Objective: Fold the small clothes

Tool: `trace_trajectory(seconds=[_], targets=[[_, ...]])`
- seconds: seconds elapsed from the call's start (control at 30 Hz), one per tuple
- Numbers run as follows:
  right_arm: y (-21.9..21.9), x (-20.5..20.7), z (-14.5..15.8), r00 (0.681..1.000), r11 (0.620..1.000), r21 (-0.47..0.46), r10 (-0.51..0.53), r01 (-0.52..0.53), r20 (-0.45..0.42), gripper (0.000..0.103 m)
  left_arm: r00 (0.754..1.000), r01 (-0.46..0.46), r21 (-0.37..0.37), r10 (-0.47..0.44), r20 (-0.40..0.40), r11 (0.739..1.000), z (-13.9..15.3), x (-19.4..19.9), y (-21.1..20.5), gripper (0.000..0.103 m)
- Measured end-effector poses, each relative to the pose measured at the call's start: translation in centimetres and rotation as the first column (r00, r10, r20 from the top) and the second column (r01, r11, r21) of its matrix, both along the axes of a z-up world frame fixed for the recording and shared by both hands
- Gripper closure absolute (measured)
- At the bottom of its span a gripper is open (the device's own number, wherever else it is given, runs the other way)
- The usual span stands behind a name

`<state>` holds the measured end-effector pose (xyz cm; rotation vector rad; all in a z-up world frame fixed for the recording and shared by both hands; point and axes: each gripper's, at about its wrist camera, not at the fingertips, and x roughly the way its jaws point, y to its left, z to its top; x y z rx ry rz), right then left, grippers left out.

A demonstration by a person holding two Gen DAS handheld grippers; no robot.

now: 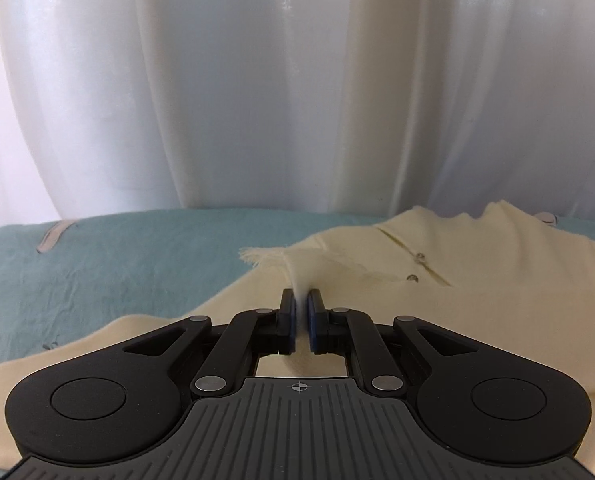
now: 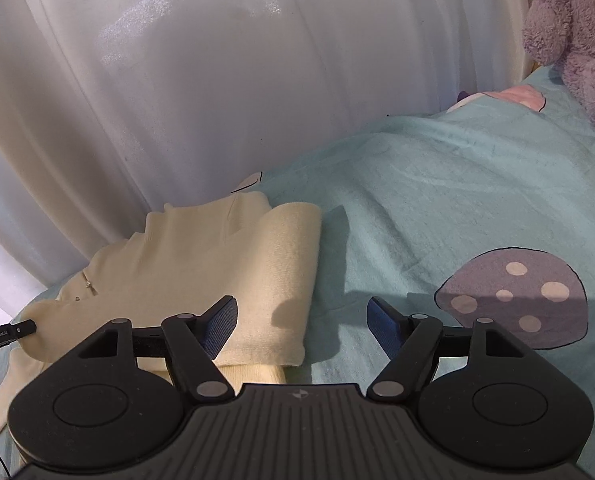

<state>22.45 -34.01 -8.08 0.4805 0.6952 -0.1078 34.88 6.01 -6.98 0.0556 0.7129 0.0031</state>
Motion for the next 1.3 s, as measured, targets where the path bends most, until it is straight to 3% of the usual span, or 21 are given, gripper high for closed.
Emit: trace_trajectory(seconds=[0.07,0.23,0.33,0.47,0.63,0.83,0.97,1.03,1.1,1.17,1.23,1.3], targets=[[0.2,0.7,-0.1,1.0,1.0,0.011,0.018,-0.018,0.004,0.034,1.0,-0.003,-0.053,0.002,-0.027,0.999,-0.4,0.3,0.7,0.095],[1.5,3.4,-0.7,0.997,0.996,-0.046,0.069,-0.071,-0.039,0.074,0.998,-0.022,-0.068,0.018,-0.06,0.997,-1.5,0.8,1.2,0.095],[2.4,4.1,-0.5,0.996,0.986,-0.146,0.081,-0.085,-0.03,0.094,0.998,-0.02,-0.071,0.017,-0.053,0.997,-1.3,0.7,1.3,0.095],[4.2,4.6,0.1,0.997,0.925,-0.371,0.071,-0.077,-0.029,0.096,1.0,0.001,-0.094,-0.002,-0.012,0.996,-0.7,0.0,1.0,0.095],[4.3,5.3,-1.2,0.998,0.875,-0.481,0.027,-0.05,-0.054,0.096,0.999,0.032,-0.024,-0.033,-0.028,0.999,-2.0,0.5,-0.4,0.094],[4.7,6.0,-1.5,0.998,0.817,-0.574,0.024,-0.057,-0.065,0.096,0.999,0.036,-0.017,-0.037,-0.033,0.999,-2.7,1.0,-0.6,0.094],[5.0,5.7,-0.5,0.998,0.833,-0.551,0.01,-0.042,-0.062,0.095,0.999,0.05,0.026,-0.05,-0.021,0.998,-2.9,0.8,-1.0,0.093],[5.7,4.5,0.5,1.0,0.84,-0.543,0.017,-0.02,-0.01,0.082,0.999,0.047,0.029,-0.046,-0.022,0.998,-2.9,0.7,-1.0,0.093],[7.0,3.4,0.9,0.997,0.843,-0.536,0.079,-0.052,0.027,0.078,0.999,0.04,0.011,-0.04,-0.022,0.999,-2.8,0.6,-0.8,0.091],[8.9,3.3,0.4,0.985,0.819,-0.556,0.172,-0.141,0.003,0.078,0.999,0.03,0.007,-0.03,-0.016,1.0,-3.0,0.5,-0.6,0.086],[9.9,4.1,-0.8,0.979,0.786,-0.588,0.195,-0.192,-0.059,0.079,1.0,0.01,0.007,-0.01,-0.013,1.0,-3.0,0.5,-0.5,0.08],[10.0,4.5,-1.5,0.981,0.77,-0.613,0.185,-0.176,-0.049,0.079,1.0,-0.021,0.005,0.021,-0.014,1.0,-3.0,0.5,-0.2,0.059]])
